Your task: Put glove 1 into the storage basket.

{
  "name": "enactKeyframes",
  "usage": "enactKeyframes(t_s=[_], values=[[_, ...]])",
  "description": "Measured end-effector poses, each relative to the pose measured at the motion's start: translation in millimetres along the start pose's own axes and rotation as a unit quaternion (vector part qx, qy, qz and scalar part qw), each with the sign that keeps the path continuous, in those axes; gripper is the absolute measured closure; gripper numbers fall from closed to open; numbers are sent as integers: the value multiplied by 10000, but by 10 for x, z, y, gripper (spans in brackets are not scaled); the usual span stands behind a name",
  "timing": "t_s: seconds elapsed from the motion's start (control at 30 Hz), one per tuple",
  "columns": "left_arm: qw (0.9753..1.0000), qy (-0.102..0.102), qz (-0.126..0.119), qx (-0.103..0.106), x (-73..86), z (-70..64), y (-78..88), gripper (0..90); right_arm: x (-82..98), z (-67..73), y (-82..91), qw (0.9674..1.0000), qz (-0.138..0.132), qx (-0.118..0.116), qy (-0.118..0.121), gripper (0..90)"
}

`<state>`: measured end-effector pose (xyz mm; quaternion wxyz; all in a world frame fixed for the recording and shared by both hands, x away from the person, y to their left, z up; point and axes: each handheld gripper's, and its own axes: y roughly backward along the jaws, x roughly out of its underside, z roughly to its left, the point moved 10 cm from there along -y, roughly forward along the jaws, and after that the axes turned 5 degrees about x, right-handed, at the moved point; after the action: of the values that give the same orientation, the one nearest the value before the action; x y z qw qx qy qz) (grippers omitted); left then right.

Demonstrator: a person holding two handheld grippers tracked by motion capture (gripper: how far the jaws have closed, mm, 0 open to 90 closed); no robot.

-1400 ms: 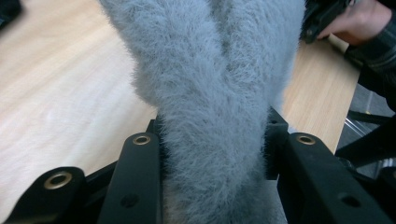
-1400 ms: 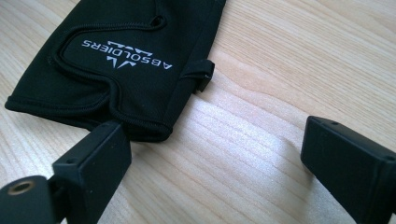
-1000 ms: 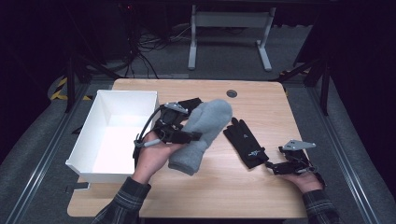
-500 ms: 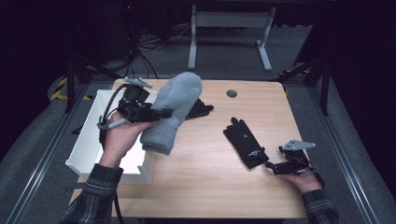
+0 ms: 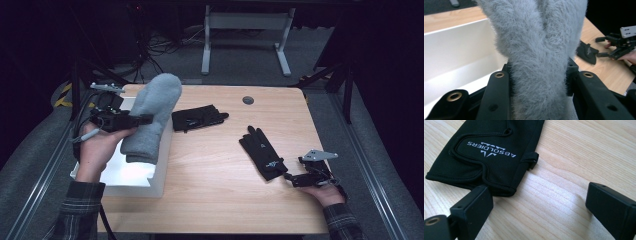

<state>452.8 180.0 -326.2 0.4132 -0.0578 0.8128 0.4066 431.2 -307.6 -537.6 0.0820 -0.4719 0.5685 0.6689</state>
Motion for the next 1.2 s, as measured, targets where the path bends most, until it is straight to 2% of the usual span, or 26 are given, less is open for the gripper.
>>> enactKeyframes(t_s=[0.07,0.27,0.37,0.47,0.57,0.67,0.87,1.07,1.2], values=[[9998,104,45,-144,85,113,38,624,-1,0,-1,10000,-2,-4,1,75],[9991,289,111,-274,250,290,68,624,-1,0,-1,10000,-2,-4,1,76],[9982,409,180,-388,353,396,62,624,-1,1,-1,10000,0,-6,0,76],[9974,538,228,-412,459,499,24,624,-2,1,-2,10000,-1,-7,-3,75],[9961,671,381,-430,598,609,-88,623,-2,1,-2,10000,-1,-7,-3,75],[9952,725,476,-450,668,677,-160,622,-2,1,-2,10000,-1,-5,-4,75],[9914,901,782,-530,876,899,-428,616,-2,1,-2,10000,-1,-5,-6,75],[9881,1024,1024,-519,1040,1030,-667,602,-3,1,-3,10000,-1,-5,-5,75],[9868,1046,1090,-580,1096,1089,-735,583,-3,1,-3,10000,-1,-5,-6,75]])
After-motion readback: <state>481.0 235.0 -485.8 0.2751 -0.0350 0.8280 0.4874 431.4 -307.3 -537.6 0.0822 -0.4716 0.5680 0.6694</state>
